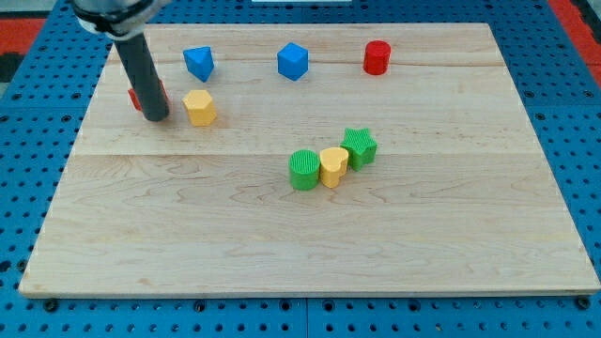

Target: Slide the yellow hexagon towards the center left

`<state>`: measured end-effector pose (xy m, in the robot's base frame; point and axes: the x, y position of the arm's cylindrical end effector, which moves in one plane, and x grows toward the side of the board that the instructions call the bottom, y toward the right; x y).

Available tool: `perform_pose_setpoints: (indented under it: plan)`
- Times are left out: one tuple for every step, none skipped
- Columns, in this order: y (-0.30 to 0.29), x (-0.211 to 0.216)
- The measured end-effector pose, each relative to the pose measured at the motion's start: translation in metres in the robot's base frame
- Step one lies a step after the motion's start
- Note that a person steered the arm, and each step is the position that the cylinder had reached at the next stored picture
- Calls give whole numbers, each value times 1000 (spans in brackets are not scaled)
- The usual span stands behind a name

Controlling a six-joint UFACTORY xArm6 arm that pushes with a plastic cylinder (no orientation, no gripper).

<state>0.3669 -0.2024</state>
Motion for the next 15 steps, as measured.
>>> perform_pose_setpoints:
  plan:
    - [-15,-33]
    - [-15,-53]
    - [3,-44]
    - [23,-7]
    - [20,6]
    - [17,6]
    - [16,6]
    - [16,6]
    - [30,44]
    - [89,48]
    - [150,9]
    - [147,4]
    - [105,-5]
    - [64,-10]
    - [49,-10]
